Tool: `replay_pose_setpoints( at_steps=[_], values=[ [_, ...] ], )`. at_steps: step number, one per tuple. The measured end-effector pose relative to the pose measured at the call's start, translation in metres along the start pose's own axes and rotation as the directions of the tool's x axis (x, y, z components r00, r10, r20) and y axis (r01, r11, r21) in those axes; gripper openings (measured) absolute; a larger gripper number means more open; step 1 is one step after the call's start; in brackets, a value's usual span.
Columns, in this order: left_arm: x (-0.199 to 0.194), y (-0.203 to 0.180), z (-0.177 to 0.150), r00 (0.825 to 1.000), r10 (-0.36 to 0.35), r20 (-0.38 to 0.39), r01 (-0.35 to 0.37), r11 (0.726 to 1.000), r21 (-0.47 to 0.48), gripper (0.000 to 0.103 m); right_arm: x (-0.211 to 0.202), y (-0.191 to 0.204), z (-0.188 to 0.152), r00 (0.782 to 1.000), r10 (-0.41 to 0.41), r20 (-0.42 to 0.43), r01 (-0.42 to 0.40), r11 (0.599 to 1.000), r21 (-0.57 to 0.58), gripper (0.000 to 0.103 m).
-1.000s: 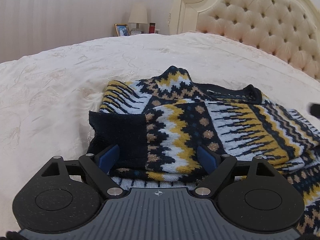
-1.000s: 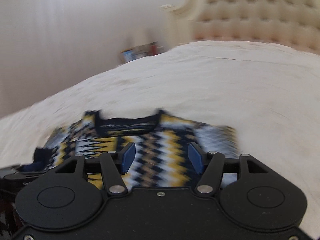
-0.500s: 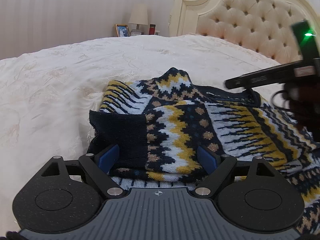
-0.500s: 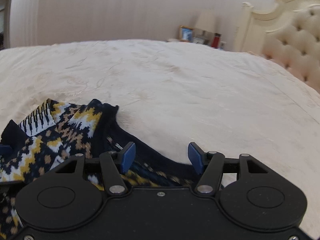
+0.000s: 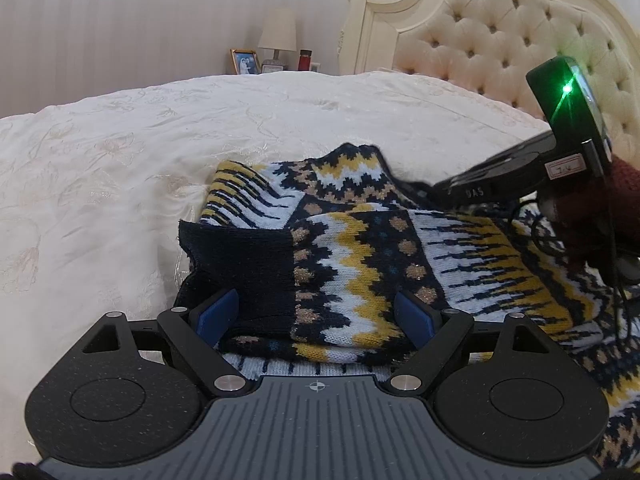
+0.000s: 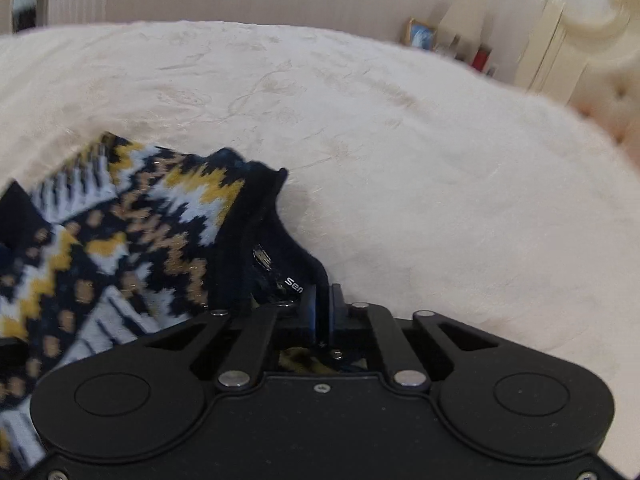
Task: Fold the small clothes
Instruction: 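Pinch the collar edge with the right gripper, straighten it, release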
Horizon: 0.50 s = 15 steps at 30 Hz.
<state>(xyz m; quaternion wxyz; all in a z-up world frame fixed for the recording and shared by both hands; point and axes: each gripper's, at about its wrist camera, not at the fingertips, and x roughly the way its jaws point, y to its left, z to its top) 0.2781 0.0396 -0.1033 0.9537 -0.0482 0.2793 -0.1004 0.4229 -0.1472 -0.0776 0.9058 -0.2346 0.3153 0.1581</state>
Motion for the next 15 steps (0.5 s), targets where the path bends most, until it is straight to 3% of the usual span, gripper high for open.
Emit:
replay_pose_setpoints(
  at_steps=[2, 5, 6, 9, 11, 15],
  values=[
    [0.000, 0.000, 0.000, 1.000, 0.001, 0.000, -0.001, 1.000, 0.001, 0.085, 0.007, -0.007, -0.001, 1.000, -0.012, -0.028, 0.013, 0.998, 0.064, 0.008],
    [0.000, 0.000, 0.000, 1.000, 0.003, -0.001, -0.003, 1.000, 0.002, 0.085, 0.010, -0.006, -0.003, 0.999, 0.012, -0.032, -0.010, 0.998, 0.061, 0.013],
    [0.000, 0.000, 0.000, 1.000, 0.002, -0.001, -0.002, 1.000, 0.002, 0.085, 0.006, -0.011, -0.004, 0.999, 0.032, -0.017, -0.031, 0.996, 0.087, 0.021],
    [0.000, 0.000, 0.000, 1.000, 0.001, 0.000, -0.001, 1.000, 0.001, 0.085, -0.013, -0.041, -0.011, 0.994, 0.083, 0.077, -0.098, 0.971, 0.216, 0.062],
    [0.000, 0.000, 0.000, 1.000, 0.002, 0.000, -0.002, 1.000, 0.002, 0.085, -0.025, -0.066, -0.019, 0.994, 0.046, 0.103, -0.074, 0.956, 0.285, 0.065],
    [0.000, 0.000, 0.000, 1.000, 0.002, 0.000, -0.002, 1.000, 0.002, 0.085, -0.035, -0.104, -0.037, 0.998, -0.047, 0.033, 0.033, 0.940, 0.340, 0.065]
  ],
)
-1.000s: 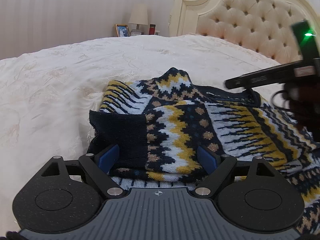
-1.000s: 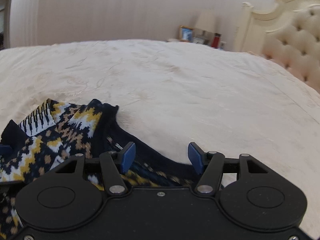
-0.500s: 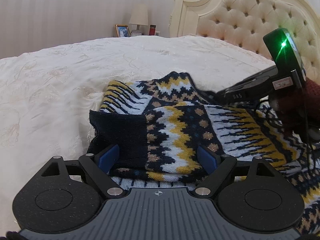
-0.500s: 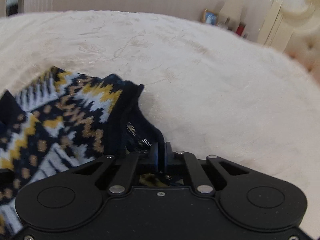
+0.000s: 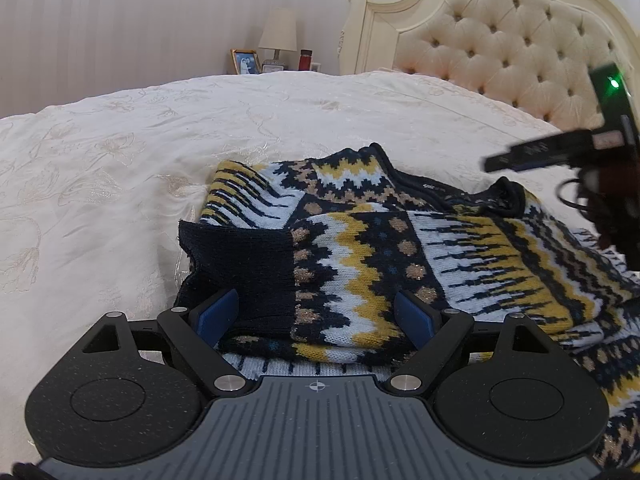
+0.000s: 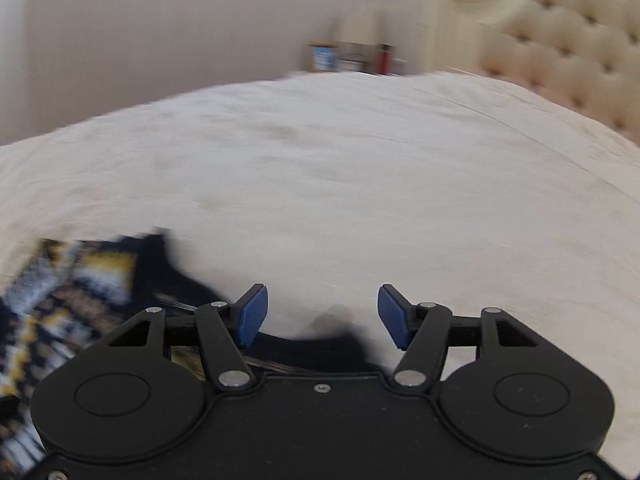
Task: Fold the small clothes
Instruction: 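Pinch the collar edge with the right gripper, straighten it, release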
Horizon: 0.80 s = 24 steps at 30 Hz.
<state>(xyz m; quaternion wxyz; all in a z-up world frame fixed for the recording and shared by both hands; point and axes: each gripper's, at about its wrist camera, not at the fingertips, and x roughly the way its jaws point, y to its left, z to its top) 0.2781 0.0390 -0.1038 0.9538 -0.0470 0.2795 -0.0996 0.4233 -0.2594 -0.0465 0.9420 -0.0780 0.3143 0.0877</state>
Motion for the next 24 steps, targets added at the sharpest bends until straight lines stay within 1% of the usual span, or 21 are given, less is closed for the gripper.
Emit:
replay_pose_setpoints(
  at_steps=[2, 5, 7, 11, 15, 17, 19, 20, 21, 22, 23, 24],
  values=[
    [0.000, 0.000, 0.000, 1.000, 0.000, 0.000, 0.000, 1.000, 0.000, 0.085, -0.002, -0.015, -0.006, 0.999, -0.035, -0.019, 0.035, 0.999, 0.018, 0.065],
    [0.000, 0.000, 0.000, 1.000, 0.001, 0.000, -0.001, 1.000, 0.001, 0.085, -0.003, -0.025, -0.011, 0.999, -0.041, -0.033, 0.042, 0.998, 0.048, 0.065],
    [0.000, 0.000, 0.000, 1.000, 0.001, 0.000, -0.001, 1.000, 0.001, 0.085, 0.000, -0.027, -0.015, 0.998, -0.011, -0.055, 0.013, 0.999, 0.049, 0.065],
    [0.000, 0.000, 0.000, 1.000, 0.002, 0.000, -0.002, 1.000, 0.002, 0.085, 0.008, -0.015, -0.017, 0.995, 0.066, -0.081, -0.064, 0.998, 0.027, 0.064],
    [0.001, 0.000, 0.000, 1.000, 0.003, 0.000, -0.003, 1.000, 0.003, 0.085, 0.010, -0.014, -0.022, 0.991, 0.091, -0.101, -0.087, 0.995, 0.043, 0.063],
    [0.001, 0.000, 0.000, 1.000, 0.002, 0.000, -0.002, 1.000, 0.002, 0.085, 0.008, -0.020, -0.025, 0.986, 0.130, -0.101, -0.122, 0.990, 0.076, 0.058],
    [0.001, 0.000, 0.000, 1.000, 0.003, 0.000, -0.003, 1.000, 0.003, 0.085, 0.007, -0.024, -0.028, 0.979, 0.171, -0.109, -0.161, 0.982, 0.099, 0.050],
    [0.001, 0.000, 0.000, 1.000, 0.003, 0.000, -0.003, 1.000, 0.003, 0.085, 0.006, -0.024, -0.030, 0.977, 0.185, -0.110, -0.174, 0.980, 0.101, 0.049],
    [0.001, 0.000, 0.000, 1.000, 0.003, 0.000, -0.003, 1.000, 0.003, 0.085, 0.005, -0.024, -0.031, 0.973, 0.203, -0.112, -0.191, 0.976, 0.105, 0.041],
    [0.001, 0.000, 0.000, 1.000, 0.003, 0.000, -0.003, 1.000, 0.003, 0.085, 0.005, -0.024, -0.032, 0.967, 0.225, -0.116, -0.212, 0.971, 0.114, 0.025],
    [0.001, 0.000, 0.000, 1.000, 0.003, 0.000, -0.003, 1.000, 0.003, 0.085, 0.004, -0.024, -0.033, 0.964, 0.240, -0.115, -0.227, 0.967, 0.120, 0.019],
    [0.001, 0.000, 0.000, 1.000, 0.004, -0.001, -0.004, 1.000, 0.004, 0.085, 0.001, -0.022, -0.034, 0.966, 0.236, -0.109, -0.224, 0.968, 0.112, 0.018]
  ],
)
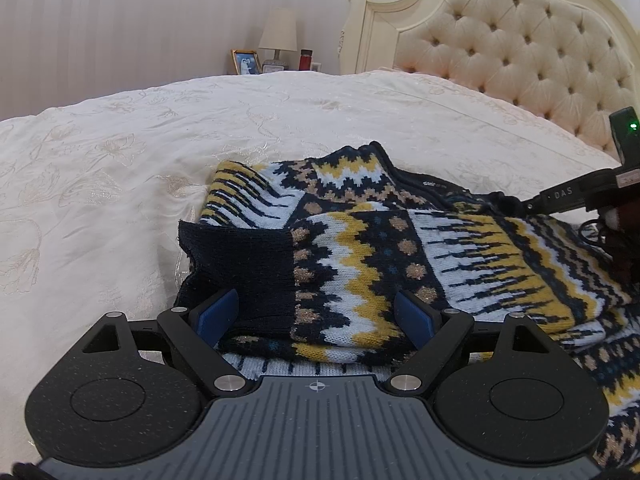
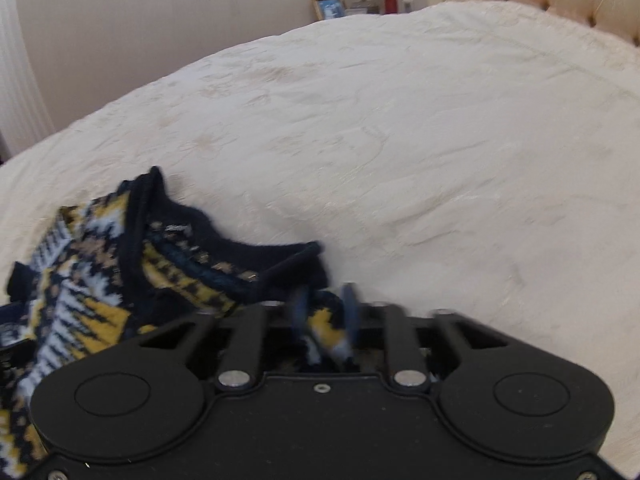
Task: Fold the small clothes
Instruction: 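Pinch the collar edge with the right gripper, straighten it, release, then move both grippers to the ribbed hem of the sweater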
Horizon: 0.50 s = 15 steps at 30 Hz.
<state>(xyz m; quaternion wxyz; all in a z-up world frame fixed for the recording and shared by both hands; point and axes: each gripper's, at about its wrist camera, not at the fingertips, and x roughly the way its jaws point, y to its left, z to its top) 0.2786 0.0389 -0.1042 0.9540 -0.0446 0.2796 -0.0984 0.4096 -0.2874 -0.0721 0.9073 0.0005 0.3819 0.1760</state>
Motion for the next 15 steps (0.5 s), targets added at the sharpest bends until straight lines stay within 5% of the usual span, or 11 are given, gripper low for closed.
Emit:
replay_pose_setpoints(
  at_steps=[5, 10, 12, 13, 15],
  values=[
    [0.000, 0.000, 0.000, 1.000, 0.000, 0.000, 0.000, 1.000, 0.000, 0.085, -0.007, 0.007, 0.000, 0.983, -0.174, 0.059, 0.179, 0.980, -0.082, 0.013],
    [0.000, 0.000, 0.000, 1.000, 0.000, 0.000, 0.000, 1.000, -0.001, 0.085, 0.004, 0.013, -0.002, 0.975, -0.222, 0.026, 0.223, 0.970, -0.092, 0.017],
    [0.000, 0.000, 0.000, 1.000, 0.001, -0.001, -0.001, 1.000, 0.000, 0.085, -0.001, 0.017, -0.001, 0.969, -0.242, 0.050, 0.246, 0.966, -0.082, 0.030],
    [0.001, -0.001, 0.000, 1.000, 0.004, -0.003, -0.004, 1.000, 0.004, 0.085, -0.008, 0.019, -0.001, 0.966, -0.248, 0.077, 0.254, 0.964, -0.076, 0.050],
    [0.001, -0.002, 0.000, 1.000, 0.010, -0.007, -0.010, 1.000, 0.013, 0.085, -0.027, 0.019, -0.004, 0.958, -0.259, 0.125, 0.266, 0.963, -0.048, 0.069]
  ],
)
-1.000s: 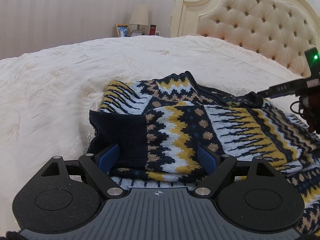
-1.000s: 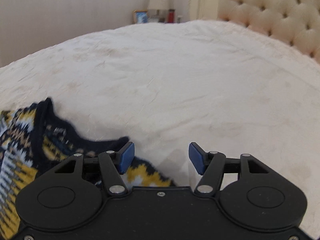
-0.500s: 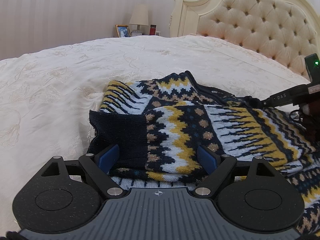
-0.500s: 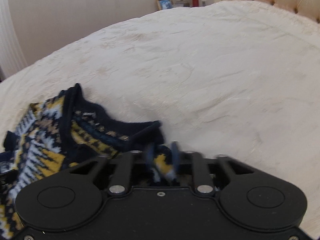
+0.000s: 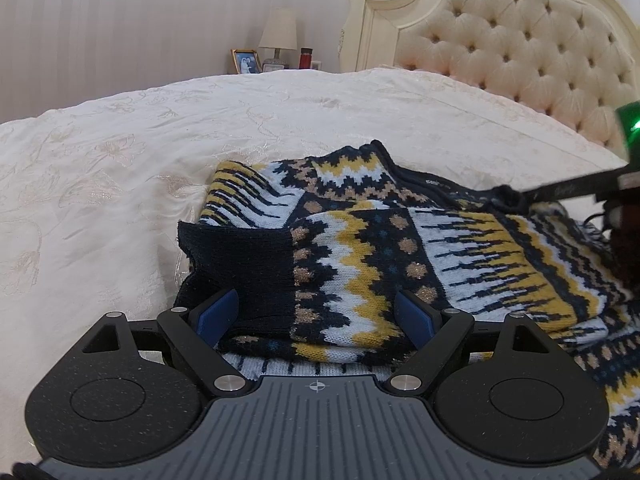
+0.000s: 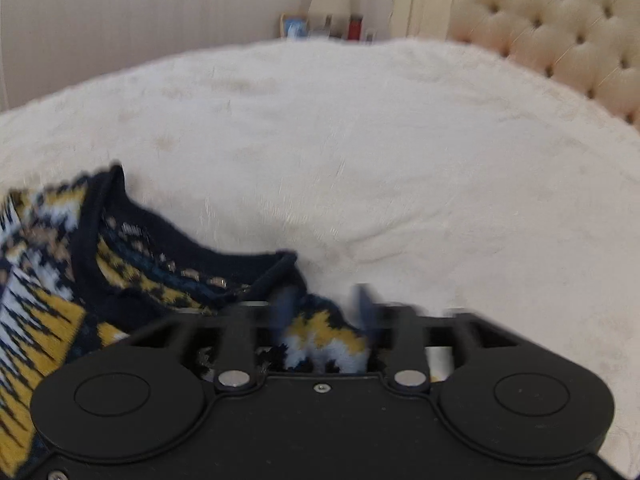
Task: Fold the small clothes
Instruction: 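Move both grippers to the ribbed hem of the sweater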
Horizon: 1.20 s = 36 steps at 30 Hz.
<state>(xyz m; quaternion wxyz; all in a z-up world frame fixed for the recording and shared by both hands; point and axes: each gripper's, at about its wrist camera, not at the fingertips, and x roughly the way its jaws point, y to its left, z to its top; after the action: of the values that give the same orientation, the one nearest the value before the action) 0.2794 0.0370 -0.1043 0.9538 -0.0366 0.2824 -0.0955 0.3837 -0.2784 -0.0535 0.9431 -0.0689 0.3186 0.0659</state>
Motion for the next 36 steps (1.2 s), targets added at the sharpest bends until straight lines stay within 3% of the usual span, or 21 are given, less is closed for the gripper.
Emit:
replay_pose_setpoints(
  at_steps=[6, 9, 14, 19, 26, 30, 36],
  values=[
    [0.001, -0.008, 0.005, 0.999, 0.032, -0.032, -0.030, 0.998, 0.051, 0.086, -0.080, -0.008, -0.004, 0.995, 0.035, 0.091, -0.047, 0.990, 0.134, 0.080],
    [-0.003, -0.009, 0.016, 0.996, 0.031, -0.087, -0.026, 0.998, 0.060, 0.086, -0.128, -0.004, -0.016, 0.990, 0.074, 0.116, -0.094, 0.980, 0.177, 0.087],
    [-0.047, -0.005, 0.036, 0.994, 0.039, -0.102, -0.036, 0.999, 0.032, 0.086, -0.196, 0.010, -0.046, 0.988, 0.100, 0.118, -0.126, 0.963, 0.239, 0.091],
    [-0.105, 0.002, 0.041, 0.990, 0.065, -0.128, -0.062, 0.998, 0.026, 0.086, -0.243, 0.022, -0.084, 0.995, 0.090, 0.044, -0.099, 0.940, 0.327, 0.094],
    [-0.171, -0.008, 0.010, 0.979, 0.083, -0.188, -0.056, 0.988, 0.143, 0.086, -0.281, 0.037, -0.139, 0.992, 0.075, -0.097, -0.022, 0.887, 0.462, 0.095],
    [-0.189, -0.011, -0.016, 0.967, 0.044, -0.249, -0.012, 0.992, 0.128, 0.086, -0.291, 0.051, -0.160, 0.973, 0.136, -0.186, -0.022, 0.859, 0.512, 0.098],
    [-0.194, -0.003, -0.059, 0.932, 0.065, -0.357, -0.045, 0.997, 0.065, 0.086, -0.286, 0.062, -0.189, 0.928, 0.190, -0.321, 0.036, 0.811, 0.584, 0.098]
  ],
)
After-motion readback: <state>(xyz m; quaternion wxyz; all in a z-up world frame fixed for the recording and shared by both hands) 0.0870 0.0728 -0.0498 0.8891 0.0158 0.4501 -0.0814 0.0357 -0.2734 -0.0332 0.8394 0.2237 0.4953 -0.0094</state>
